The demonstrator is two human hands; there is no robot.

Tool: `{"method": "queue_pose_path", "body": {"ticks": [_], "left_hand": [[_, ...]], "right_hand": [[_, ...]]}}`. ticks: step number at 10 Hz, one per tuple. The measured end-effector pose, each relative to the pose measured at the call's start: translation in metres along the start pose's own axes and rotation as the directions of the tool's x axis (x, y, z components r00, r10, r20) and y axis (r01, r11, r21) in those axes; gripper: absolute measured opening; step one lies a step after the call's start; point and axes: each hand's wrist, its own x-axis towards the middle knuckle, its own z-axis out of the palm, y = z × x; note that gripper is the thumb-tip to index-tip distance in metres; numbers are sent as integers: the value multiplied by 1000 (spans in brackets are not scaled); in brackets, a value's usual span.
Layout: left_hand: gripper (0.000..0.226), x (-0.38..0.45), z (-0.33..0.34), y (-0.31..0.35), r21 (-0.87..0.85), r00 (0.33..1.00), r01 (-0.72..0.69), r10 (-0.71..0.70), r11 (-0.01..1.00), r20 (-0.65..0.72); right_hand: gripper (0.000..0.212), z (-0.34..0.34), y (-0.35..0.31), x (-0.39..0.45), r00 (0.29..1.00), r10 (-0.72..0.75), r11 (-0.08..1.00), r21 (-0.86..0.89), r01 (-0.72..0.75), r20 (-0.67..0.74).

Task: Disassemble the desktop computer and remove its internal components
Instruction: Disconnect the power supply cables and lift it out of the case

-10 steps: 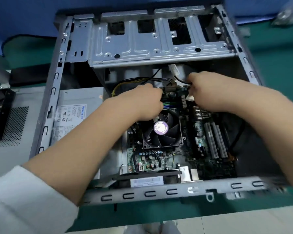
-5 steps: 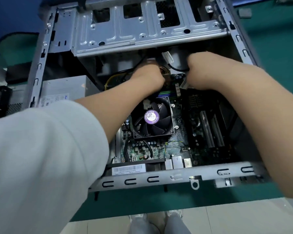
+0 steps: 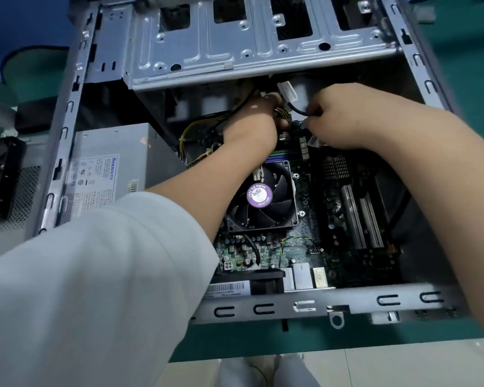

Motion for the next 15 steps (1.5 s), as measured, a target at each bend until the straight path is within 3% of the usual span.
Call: {"method": "queue_pose_path", "body": {"ticks": [2, 4, 5, 6, 7, 10, 12, 13, 15], "left_hand": [[24, 9, 0, 10, 26, 998, -3, 4, 1000, -67], [31, 9, -4, 7, 63, 997, -79, 80, 995, -6], [17, 13, -2, 9, -87, 999, 46, -44, 995, 18], [5, 16, -1, 9, -131, 994, 78, -67, 988, 84], [10, 18, -5, 8, -93, 993, -27, 38, 995, 115], [17, 23, -3, 5, -163, 989, 3, 21, 987, 146], [6, 20, -4, 4, -101, 989, -43, 57, 994, 138], [16, 19, 1, 1, -58, 998, -30, 33, 998, 45], [26, 19, 0, 3, 8, 986, -140, 139, 990, 96]], "right_hand": [[20, -2, 3, 2, 999, 40, 998, 43, -40, 0], [19, -2, 4, 5, 999, 53, 998, 45, -52, -8], [17, -2, 5, 5, 998, 59, 996, 61, -59, -9], [18, -3, 6, 5, 997, 69, 995, 76, -68, -16], [18, -4, 5, 4, 997, 74, 995, 69, -73, -12], [20, -4, 3, 3, 996, 87, 993, 79, -85, -22], [19, -4, 3, 2, 996, 83, 992, 101, -82, -14], [20, -5, 3, 2, 996, 86, 991, 104, -85, -12], [17, -6, 2, 0, 996, 88, 991, 104, -86, -14]]}}
